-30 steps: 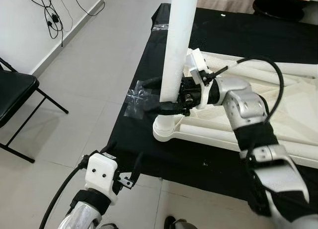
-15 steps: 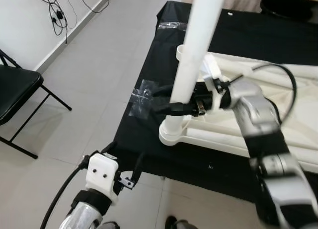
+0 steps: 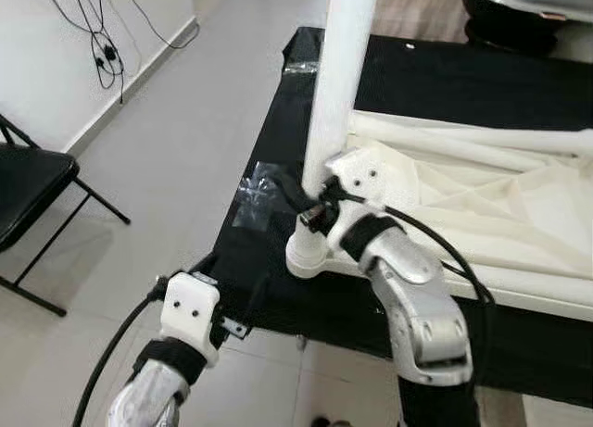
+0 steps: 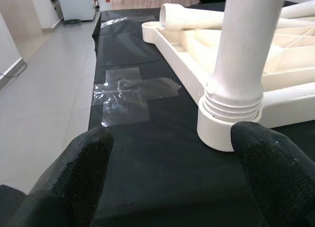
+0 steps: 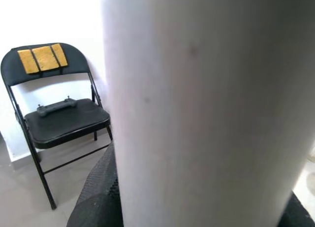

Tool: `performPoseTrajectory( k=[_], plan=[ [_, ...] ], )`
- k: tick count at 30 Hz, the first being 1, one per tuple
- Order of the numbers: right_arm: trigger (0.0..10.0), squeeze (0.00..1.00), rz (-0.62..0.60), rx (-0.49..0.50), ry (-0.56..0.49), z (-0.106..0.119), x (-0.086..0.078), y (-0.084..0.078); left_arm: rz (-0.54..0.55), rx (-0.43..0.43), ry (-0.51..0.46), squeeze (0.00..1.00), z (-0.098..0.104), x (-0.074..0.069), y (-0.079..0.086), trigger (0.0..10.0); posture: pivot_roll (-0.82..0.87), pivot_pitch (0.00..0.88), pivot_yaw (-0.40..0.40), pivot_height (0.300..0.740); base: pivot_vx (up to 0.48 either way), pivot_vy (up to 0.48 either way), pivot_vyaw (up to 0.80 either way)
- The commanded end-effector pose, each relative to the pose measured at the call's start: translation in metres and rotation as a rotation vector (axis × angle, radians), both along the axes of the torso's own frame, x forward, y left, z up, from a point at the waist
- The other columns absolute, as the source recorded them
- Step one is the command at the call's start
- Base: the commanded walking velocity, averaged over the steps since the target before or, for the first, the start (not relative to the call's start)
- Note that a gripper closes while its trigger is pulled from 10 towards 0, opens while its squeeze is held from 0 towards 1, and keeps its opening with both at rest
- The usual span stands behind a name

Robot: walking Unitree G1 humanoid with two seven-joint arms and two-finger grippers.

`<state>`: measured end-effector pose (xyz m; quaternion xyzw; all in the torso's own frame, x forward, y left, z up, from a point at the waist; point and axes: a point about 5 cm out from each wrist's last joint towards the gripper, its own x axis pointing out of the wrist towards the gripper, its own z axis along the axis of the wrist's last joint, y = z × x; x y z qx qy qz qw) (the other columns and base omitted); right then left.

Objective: Building children table

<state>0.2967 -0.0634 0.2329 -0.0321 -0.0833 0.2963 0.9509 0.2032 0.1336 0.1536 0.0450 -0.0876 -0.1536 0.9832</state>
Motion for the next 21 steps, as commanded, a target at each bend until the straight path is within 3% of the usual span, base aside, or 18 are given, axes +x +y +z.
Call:
performPoseTrajectory(
  k=[1,2,3,4,5,8,10,12,13,14,15,21],
  plan=[
    [10.0,0.00,-0.037,-0.004,0.137,-0.023,0.009,0.002,-0.001,0.015,0.020,0.00,-0.005,-0.001,0.001,10.0,0.09,0.212,-0.073,0.740,0.000,0.000,0.00],
    [10.0,0.58,0.020,0.005,0.121,-0.019,0.010,0.003,0.006,0.015,0.018,0.00,-0.005,-0.001,0.002,10.0,0.09,0.211,-0.075,0.740,0.000,0.000,0.00],
    [10.0,0.58,0.075,0.004,0.098,-0.015,0.010,0.003,0.011,0.016,0.016,0.00,-0.005,-0.001,0.003,10.0,0.09,0.211,-0.075,0.740,0.000,0.000,0.00],
    [10.0,1.00,0.164,0.028,0.088,-0.009,0.008,0.004,0.015,0.016,0.015,0.00,-0.005,-0.001,0.003,10.0,0.09,0.211,-0.077,0.740,0.000,0.000,0.00],
    [10.0,1.00,0.164,0.028,0.088,-0.009,0.008,0.004,0.015,0.016,0.015,0.00,-0.005,-0.001,0.003,10.0,0.09,0.211,-0.077,0.740,0.000,0.000,0.00],
    [10.0,1.00,0.361,0.039,0.013,0.014,0.008,-0.003,0.014,0.016,0.013,0.00,-0.005,0.000,0.002,10.0,0.09,0.212,-0.079,0.740,0.000,0.000,0.00],
    [10.0,1.00,0.361,0.039,0.013,0.014,0.008,-0.003,0.014,0.016,0.013,0.00,-0.005,0.000,0.002,10.0,0.09,0.212,-0.079,0.740,0.000,0.000,0.00],
    [10.0,1.00,0.487,-0.027,-0.054,0.025,0.013,-0.010,0.008,0.015,0.011,0.00,-0.004,0.000,0.001,10.0,0.10,0.225,-0.080,0.740,0.000,0.000,0.00],
    [10.0,0.89,0.554,-0.081,-0.081,0.027,0.016,-0.014,0.006,0.014,0.010,0.00,-0.004,-0.001,0.001,10.0,0.10,0.227,-0.079,0.740,0.000,0.000,0.00],
    [10.0,0.89,0.594,-0.115,-0.095,0.029,0.018,-0.016,0.005,0.014,0.009,0.00,-0.003,-0.001,0.000,10.0,0.10,0.227,-0.079,0.740,0.000,0.000,0.00],
    [10.0,0.00,0.676,-0.153,-0.103,0.032,0.021,-0.019,0.004,0.013,0.009,0.00,-0.003,-0.002,0.000,10.0,0.11,0.235,-0.079,0.740,0.000,0.000,0.00],
    [10.0,0.00,0.787,-0.188,-0.096,0.041,0.033,-0.023,0.002,0.010,0.012,0.00,-0.002,-0.007,-0.001,10.0,0.13,0.250,-0.085,0.740,0.000,0.000,0.00]
  ],
)
